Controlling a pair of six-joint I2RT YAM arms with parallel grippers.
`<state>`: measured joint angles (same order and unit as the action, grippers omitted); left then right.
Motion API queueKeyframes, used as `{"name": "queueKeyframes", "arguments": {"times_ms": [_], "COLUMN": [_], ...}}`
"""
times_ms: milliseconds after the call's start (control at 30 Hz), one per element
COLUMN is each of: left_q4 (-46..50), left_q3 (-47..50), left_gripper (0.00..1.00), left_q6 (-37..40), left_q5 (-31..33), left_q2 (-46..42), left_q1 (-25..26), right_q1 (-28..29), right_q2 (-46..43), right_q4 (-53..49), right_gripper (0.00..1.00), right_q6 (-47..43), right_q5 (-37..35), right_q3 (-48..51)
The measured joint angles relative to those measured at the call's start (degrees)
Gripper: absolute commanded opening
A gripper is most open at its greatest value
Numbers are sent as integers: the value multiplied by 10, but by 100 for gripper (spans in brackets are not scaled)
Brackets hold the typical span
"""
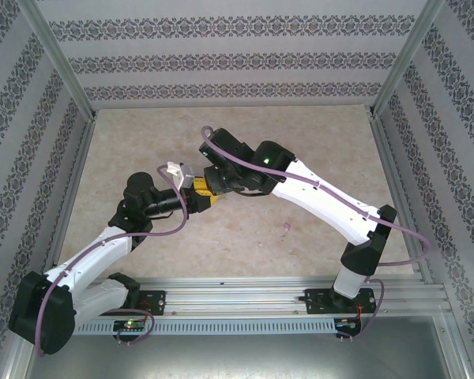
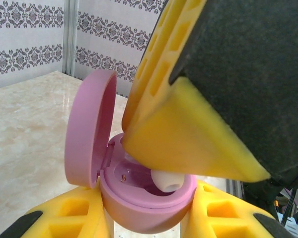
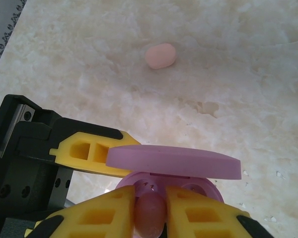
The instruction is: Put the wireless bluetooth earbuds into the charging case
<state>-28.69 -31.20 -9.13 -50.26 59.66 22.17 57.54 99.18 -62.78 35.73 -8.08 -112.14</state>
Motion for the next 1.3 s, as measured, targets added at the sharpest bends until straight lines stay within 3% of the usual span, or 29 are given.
{"name": "queueKeyframes", "arguments": {"times_ms": [367, 933, 1167, 1300], "left_q4": [0, 0, 0, 3], "left_q3": [0, 0, 0, 0], "left_gripper": [19, 19, 19, 19], "left_q6": [0, 0, 0, 1], "left_q5": [0, 0, 0, 0], "left_q2": [0, 0, 0, 0], "left_q1": [0, 0, 0, 0], "right_q1": [0, -4, -8, -8], "right_q2": [3, 3, 3, 3], "right_q4": [-9, 4, 6, 9], "right_gripper": [34, 35, 34, 25], "right_q6": [0, 2, 2, 4], "right_q5": [0, 22, 31, 32], "right_q3": [-14, -5, 3, 9]}}
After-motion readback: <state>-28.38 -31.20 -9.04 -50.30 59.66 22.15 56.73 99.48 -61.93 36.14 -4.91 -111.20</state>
